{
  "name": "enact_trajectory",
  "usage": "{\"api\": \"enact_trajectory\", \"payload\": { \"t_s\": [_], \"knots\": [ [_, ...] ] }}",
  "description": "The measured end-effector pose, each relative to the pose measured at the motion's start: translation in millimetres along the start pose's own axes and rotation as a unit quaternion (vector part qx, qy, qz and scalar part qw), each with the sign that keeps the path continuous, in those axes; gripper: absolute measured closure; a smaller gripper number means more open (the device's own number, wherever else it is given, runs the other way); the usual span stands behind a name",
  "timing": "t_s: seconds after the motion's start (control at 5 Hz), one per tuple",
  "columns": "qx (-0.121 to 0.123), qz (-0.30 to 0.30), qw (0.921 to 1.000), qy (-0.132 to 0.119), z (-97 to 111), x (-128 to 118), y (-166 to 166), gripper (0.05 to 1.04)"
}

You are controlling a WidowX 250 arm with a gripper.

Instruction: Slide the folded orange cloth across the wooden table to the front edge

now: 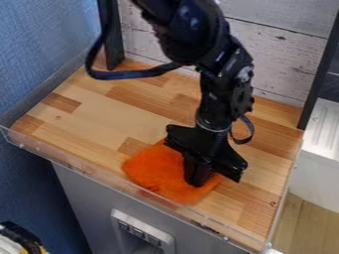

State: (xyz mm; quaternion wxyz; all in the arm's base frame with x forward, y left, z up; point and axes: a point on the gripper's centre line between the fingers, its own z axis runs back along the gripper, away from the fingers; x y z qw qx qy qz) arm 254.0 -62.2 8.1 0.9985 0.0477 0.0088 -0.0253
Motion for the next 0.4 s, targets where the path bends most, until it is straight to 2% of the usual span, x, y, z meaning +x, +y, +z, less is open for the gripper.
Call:
{"api": "enact_trajectory", "payload": {
  "t_s": [0.2,0.4],
  "knots": [
    [-0.013,-0.007,0.9998,0.015,0.5,4.0,-6.7,0.998],
    [-0.031,-0.02,0.9987,0.036,4.8,0.5,-12.7,0.845]
  ]
}}
